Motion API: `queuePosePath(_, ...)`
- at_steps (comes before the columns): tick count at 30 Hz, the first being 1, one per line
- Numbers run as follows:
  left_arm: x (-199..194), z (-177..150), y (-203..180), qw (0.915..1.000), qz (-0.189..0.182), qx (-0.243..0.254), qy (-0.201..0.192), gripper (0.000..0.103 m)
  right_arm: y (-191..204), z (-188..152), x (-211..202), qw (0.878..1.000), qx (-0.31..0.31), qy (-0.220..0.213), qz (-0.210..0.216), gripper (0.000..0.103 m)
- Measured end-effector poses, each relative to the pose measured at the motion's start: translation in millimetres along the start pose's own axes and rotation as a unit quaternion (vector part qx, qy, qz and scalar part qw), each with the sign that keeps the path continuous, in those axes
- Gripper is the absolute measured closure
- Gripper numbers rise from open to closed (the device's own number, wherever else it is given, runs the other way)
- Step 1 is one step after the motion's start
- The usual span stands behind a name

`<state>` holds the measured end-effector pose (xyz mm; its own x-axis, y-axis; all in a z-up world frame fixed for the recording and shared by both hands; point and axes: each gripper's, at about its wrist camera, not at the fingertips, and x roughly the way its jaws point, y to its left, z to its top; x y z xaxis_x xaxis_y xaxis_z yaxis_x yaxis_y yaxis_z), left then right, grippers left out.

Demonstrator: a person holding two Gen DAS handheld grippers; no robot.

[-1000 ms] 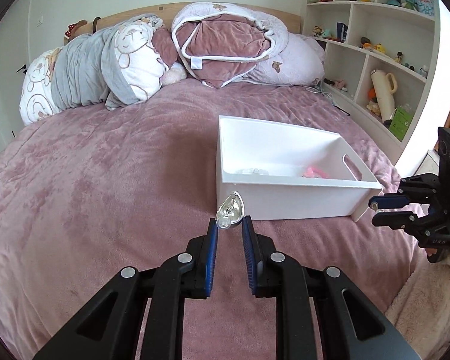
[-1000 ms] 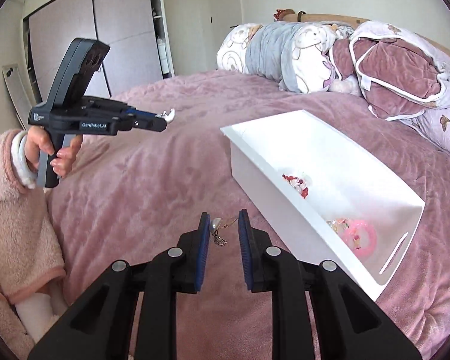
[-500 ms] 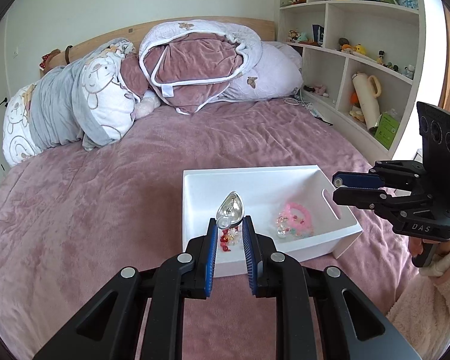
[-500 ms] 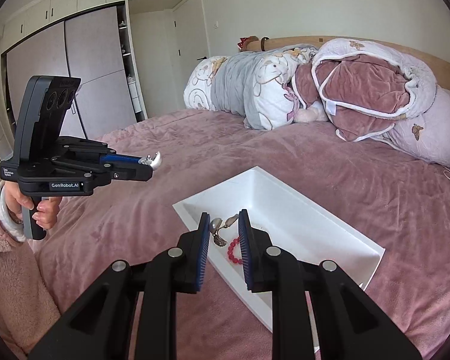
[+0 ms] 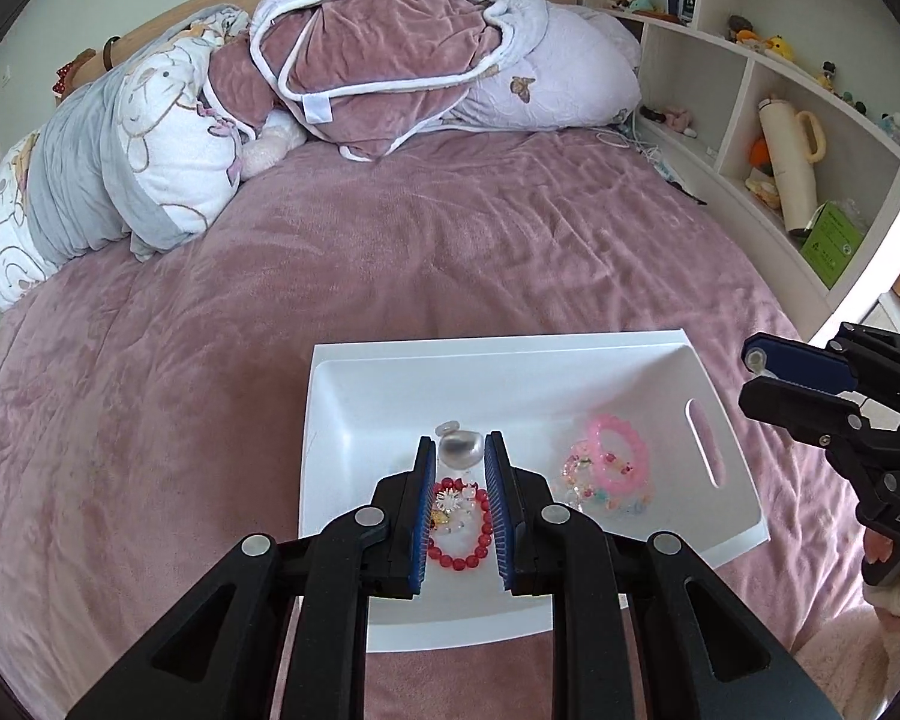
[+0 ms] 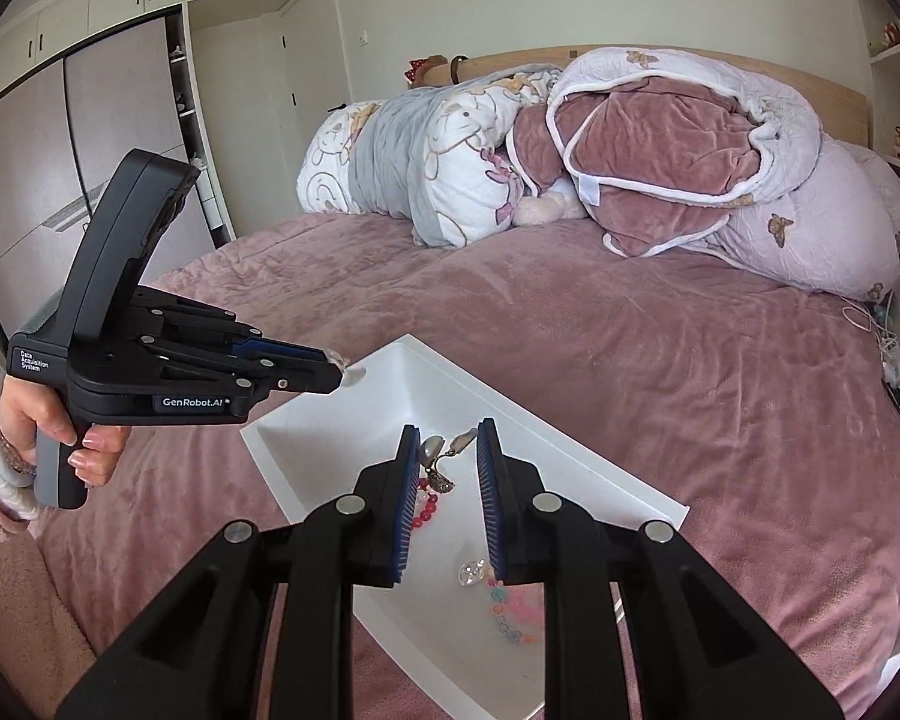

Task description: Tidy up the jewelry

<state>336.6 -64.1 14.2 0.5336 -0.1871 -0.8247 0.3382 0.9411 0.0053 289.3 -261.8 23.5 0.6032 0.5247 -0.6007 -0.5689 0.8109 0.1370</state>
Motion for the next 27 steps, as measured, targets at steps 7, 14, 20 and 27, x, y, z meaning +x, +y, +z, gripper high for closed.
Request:
queuePosePath(7,50,6,-7,0.9984,0.028,0.010,0.049,0.081,-17,-6,24,1.000,0.003,0.031,-0.005,0.083)
queuePosePath(14,46,-3,-2,0.9986,0.041,-0.032,-0.009,0.047,-23,-11,24,0.999,0.031,0.013,-0.019,0.051)
queuePosePath(20,12,-15,9,0.9907,0.068,-0.083,-0.084,0.011,-19,-13,3,0.997,0.051,-0.030,-0.057,0.028)
queuePosePath(27,-32,-28,18,0.9828,0.109,-0.105,-0.106,0.006,-9,-10,-31,0.992,0.080,-0.060,-0.082,0.005)
